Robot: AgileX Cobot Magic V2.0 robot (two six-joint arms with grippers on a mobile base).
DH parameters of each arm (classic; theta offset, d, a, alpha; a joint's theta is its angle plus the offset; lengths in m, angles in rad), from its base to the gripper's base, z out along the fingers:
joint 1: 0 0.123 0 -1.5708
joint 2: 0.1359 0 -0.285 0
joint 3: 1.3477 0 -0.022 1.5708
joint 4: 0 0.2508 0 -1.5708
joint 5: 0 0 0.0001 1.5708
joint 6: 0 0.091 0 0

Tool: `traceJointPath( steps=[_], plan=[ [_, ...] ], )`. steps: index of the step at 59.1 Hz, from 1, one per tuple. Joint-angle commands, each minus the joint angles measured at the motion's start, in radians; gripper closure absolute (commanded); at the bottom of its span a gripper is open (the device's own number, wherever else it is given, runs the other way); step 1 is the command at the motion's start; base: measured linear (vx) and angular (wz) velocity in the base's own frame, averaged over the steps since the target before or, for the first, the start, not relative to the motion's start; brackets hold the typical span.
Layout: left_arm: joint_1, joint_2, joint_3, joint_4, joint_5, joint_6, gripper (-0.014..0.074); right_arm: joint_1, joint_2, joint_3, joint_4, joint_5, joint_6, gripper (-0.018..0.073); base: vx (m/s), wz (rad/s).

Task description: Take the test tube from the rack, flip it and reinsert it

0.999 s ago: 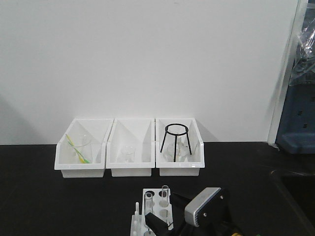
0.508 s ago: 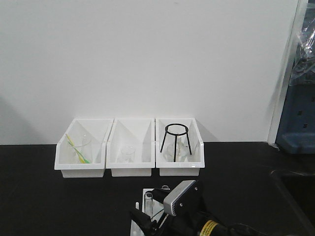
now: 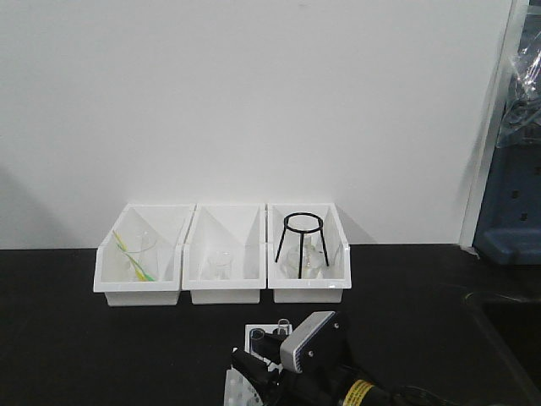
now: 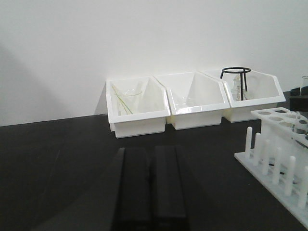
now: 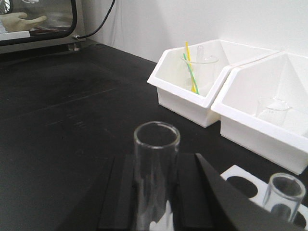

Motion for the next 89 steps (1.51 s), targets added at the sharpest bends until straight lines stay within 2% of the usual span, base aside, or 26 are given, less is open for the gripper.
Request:
traceJointPath(
  steps=[1,10,23,30,34,37,39,44,48,51,55,58,62,66,69,71,74,81,89],
  plan=[
    [0.0,-0.008,-0.006,0.0,-0.081,-0.002,0.0602,0.0,-0.061,-0.027,0.009,-0.094,0.004,0.0574,0.0,0.0],
    [0.0,-0.008,-0.006,0.0,-0.081,-0.002,0.0602,0.0,-0.168,-0.034,0.03,-0.072,0.082,0.0573,0.0,0.0],
    [0.0,-0.008,-0.006,0.0,-0.081,-0.002,0.0602,-0.001,-0.378,-0.194,0.007,0.254,0.172,0.0573,0.0,0.0],
    [0.0,-0.008,-0.006,0.0,-0.081,-0.002,0.0602,-0.001,-0.441,-0.298,-0.023,0.432,0.156,0.0573,0.0,0.0],
    [0.0,-0.008,-0.006,0.0,-0.081,-0.002,0.0602,-0.003,-0.463,-0.352,-0.138,0.529,0.057,0.0572,0.0,0.0],
    [0.0,-0.008,-0.006,0.0,-0.081,-0.002,0.0602,-0.003,-0.471,-0.383,-0.286,0.591,-0.078,0.0571,0.0,0.0],
    [0.0,-0.008,-0.006,0.0,-0.081,-0.002,0.0602,-0.003,-0.476,-0.4,-0.436,0.645,-0.213,0.0571,0.0,0.0],
    [0.0,-0.008,-0.006,0.0,-0.081,-0.002,0.0602,-0.003,-0.476,-0.406,-0.701,0.699,-0.422,0.057,0.0,0.0],
    [0.0,-0.008,-0.006,0.0,-0.081,-0.002,0.0602,-0.003,-0.476,-0.406,-0.833,0.709,-0.469,0.057,0.0,0.0],
    [0.0,-0.008,-0.006,0.0,-0.081,-0.002,0.0602,-0.003,-0.476,-0.406,-0.854,0.703,-0.451,0.057,0.0,0.0],
    [0.0,-0.008,-0.006,0.0,-0.081,-0.002,0.0602,-0.003,-0.478,-0.406,-0.831,0.698,-0.391,0.057,0.0,0.0],
    [0.0,-0.008,-0.006,0.0,-0.081,-0.002,0.0602,-0.003,-0.48,-0.407,-0.757,0.698,-0.305,0.057,0.0,0.0],
    [0.0,-0.008,-0.006,0.0,-0.081,-0.002,0.0602,-0.003,-0.485,-0.416,-0.554,0.706,-0.102,0.057,0.0,0.0],
    [0.0,-0.008,-0.006,0.0,-0.081,-0.002,0.0602,-0.003,-0.496,-0.425,-0.288,0.726,0.147,0.057,0.0,0.0],
    [0.0,-0.008,-0.006,0.0,-0.081,-0.002,0.0602,-0.003,-0.497,-0.425,-0.108,0.728,0.272,0.057,0.0,0.0],
    [0.0,-0.008,-0.006,0.0,-0.081,-0.002,0.0602,-0.003,-0.496,-0.424,-0.038,0.725,0.317,0.057,0.0,0.0],
    [0.0,-0.008,-0.006,0.0,-0.081,-0.002,0.0602,-0.003,-0.491,-0.424,0.005,0.714,0.327,0.057,0.0,0.0],
    [0.0,-0.008,-0.006,0.0,-0.081,-0.002,0.0602,-0.003,-0.476,-0.403,0.004,0.652,0.327,0.057,0.0,0.0],
    [0.0,-0.008,-0.006,0.0,-0.081,-0.002,0.0602,-0.003,-0.475,-0.277,0.001,0.444,0.273,0.057,0.0,0.0]
  ],
)
